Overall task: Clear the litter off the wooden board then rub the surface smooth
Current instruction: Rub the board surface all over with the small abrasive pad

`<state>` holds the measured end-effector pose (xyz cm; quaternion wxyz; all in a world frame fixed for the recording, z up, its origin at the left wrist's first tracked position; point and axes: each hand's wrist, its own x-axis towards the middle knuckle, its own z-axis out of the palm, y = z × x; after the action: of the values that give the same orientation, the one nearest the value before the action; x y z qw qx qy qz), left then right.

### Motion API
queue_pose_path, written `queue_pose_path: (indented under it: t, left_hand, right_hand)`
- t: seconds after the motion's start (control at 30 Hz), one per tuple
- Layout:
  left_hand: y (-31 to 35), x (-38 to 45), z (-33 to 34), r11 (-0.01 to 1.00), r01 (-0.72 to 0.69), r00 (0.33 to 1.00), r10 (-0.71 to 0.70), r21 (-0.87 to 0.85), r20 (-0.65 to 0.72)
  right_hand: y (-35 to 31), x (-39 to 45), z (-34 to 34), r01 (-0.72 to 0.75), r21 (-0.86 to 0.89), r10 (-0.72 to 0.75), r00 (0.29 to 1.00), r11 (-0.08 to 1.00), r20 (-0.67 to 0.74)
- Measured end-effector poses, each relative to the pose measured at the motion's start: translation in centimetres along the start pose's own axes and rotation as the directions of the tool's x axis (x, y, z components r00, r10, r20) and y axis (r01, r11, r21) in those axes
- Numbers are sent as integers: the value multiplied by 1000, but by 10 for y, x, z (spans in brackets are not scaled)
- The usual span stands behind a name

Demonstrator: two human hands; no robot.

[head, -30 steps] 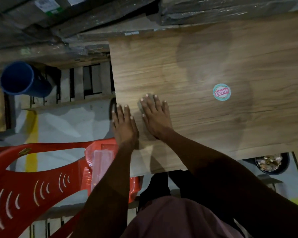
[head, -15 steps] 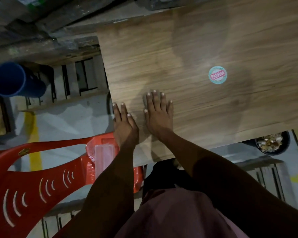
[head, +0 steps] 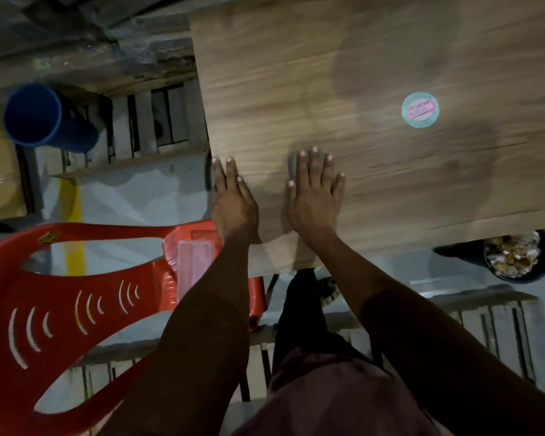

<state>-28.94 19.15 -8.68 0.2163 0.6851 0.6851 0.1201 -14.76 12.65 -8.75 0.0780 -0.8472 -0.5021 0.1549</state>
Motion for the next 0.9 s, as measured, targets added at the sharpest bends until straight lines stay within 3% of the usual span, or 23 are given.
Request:
queue_pose_path:
  t: [0.2,0.3,0.43,0.5,0.63,0.7,0.8,0.9]
  left_hand:
    - [-7,6,4,999,-36,999,35,37,17]
    - [-7,2,5,999,-42,999,43,25,-17]
    - [-5,-1,5,998,-52,997,53,18,-55]
    - [-6,0,6,999,-50,997,51,10,-60]
    - [-6,0,8,999,-43,997,41,-27,-59]
    - [-8,-1,7,998,-57,996,55,-31,-69]
    - [-6,-2,6,998,-57,996,56,-9,-70]
    - [-2,-1,6,992,-35,997,44,121,-69]
  right_hand:
    - [-21,-44,17,362,-103,-348,928,926,129]
    - [-10,-47,13,339,-117,-331,940,934,82]
    - [1,-52,12,115,-37,-114,993,993,18]
    - [-6,-62,14,75,-24,-75,997,997,7]
    - [-8,-83,22,351,-113,-338,933,930,120]
    - [2,-85,18,274,-104,-266,960,956,83]
    - [12,-87,13,-1,-39,2,1000,999,27]
    - [15,-93,12,-56,7,56,998,998,10]
